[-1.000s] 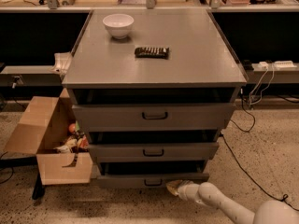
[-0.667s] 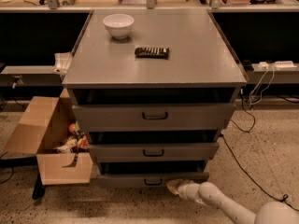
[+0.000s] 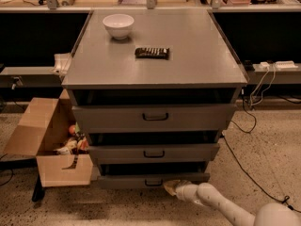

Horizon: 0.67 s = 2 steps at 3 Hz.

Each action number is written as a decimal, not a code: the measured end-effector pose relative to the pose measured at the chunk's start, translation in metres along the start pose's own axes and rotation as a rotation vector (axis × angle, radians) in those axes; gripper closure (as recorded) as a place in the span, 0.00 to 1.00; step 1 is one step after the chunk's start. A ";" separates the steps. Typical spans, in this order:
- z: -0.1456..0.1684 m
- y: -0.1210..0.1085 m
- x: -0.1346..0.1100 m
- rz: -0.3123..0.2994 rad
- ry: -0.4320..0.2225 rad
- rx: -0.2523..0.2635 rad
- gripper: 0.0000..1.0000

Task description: Close bottom drawer

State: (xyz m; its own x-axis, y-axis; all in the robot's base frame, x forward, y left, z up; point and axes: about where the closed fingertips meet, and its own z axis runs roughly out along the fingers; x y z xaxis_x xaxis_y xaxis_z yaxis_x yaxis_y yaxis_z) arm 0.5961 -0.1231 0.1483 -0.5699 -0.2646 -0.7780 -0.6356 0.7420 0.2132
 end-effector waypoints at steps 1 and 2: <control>0.005 0.001 -0.010 0.006 -0.022 -0.009 1.00; 0.004 0.003 -0.010 0.006 -0.026 -0.011 1.00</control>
Offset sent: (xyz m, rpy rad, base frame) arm 0.1235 -0.0531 0.0506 0.0481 -0.1460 -0.1402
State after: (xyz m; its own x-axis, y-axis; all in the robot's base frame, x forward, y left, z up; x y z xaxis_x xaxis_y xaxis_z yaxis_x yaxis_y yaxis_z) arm 0.6017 -0.1154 0.1542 -0.5605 -0.2439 -0.7914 -0.6377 0.7368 0.2245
